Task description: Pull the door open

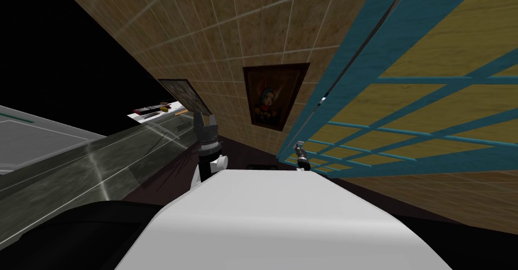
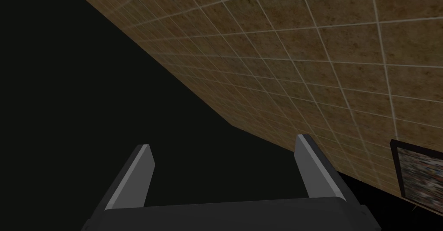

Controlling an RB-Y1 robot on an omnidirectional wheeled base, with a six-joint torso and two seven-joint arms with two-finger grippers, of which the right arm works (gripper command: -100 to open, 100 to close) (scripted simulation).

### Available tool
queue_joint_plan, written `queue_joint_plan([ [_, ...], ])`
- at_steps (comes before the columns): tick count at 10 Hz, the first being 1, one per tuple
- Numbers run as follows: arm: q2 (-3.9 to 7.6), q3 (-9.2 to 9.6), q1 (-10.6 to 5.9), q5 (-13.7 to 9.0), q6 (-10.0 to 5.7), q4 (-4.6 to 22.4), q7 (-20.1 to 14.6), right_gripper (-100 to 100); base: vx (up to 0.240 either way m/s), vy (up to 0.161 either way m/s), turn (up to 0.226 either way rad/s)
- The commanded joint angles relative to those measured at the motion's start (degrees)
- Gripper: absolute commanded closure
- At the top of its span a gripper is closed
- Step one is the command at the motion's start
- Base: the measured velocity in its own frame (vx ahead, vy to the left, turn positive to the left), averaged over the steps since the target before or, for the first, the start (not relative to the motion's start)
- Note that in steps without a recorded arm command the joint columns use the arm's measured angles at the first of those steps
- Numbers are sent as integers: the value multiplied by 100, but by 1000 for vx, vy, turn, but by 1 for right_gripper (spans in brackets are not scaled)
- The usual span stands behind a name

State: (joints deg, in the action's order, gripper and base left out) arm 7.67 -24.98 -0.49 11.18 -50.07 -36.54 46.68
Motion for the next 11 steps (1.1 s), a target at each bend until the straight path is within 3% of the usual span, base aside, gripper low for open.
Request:
queue_joint_plan([
  [1,71,-29,52,-109,22,-80,-286,100,-24,-2,43],
  [11,162,183,58,-545,19,-38,-1692,100,-33,-2,42],
])
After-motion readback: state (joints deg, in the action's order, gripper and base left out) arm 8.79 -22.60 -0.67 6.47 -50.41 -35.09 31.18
